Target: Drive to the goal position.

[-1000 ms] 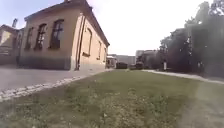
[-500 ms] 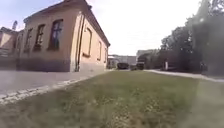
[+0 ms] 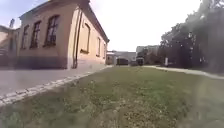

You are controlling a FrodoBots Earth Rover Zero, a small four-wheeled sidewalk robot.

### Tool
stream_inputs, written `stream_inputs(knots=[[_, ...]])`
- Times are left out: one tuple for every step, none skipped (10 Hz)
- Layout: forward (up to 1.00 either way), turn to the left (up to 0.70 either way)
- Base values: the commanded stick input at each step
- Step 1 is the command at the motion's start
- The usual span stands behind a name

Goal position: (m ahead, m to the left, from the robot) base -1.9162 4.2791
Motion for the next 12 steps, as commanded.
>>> stream_inputs(knots=[[0.7, 0.0], [0.7, 0.0], [0.7, 0.0], [0.7, 0.0], [0.7, 0.0], [0.7, 0.0], [0.7, 0.0], [0.7, -0.2], [0.7, -0.35], [0.7, -0.35], [0.7, -0.35], [0.7, -0.35]])
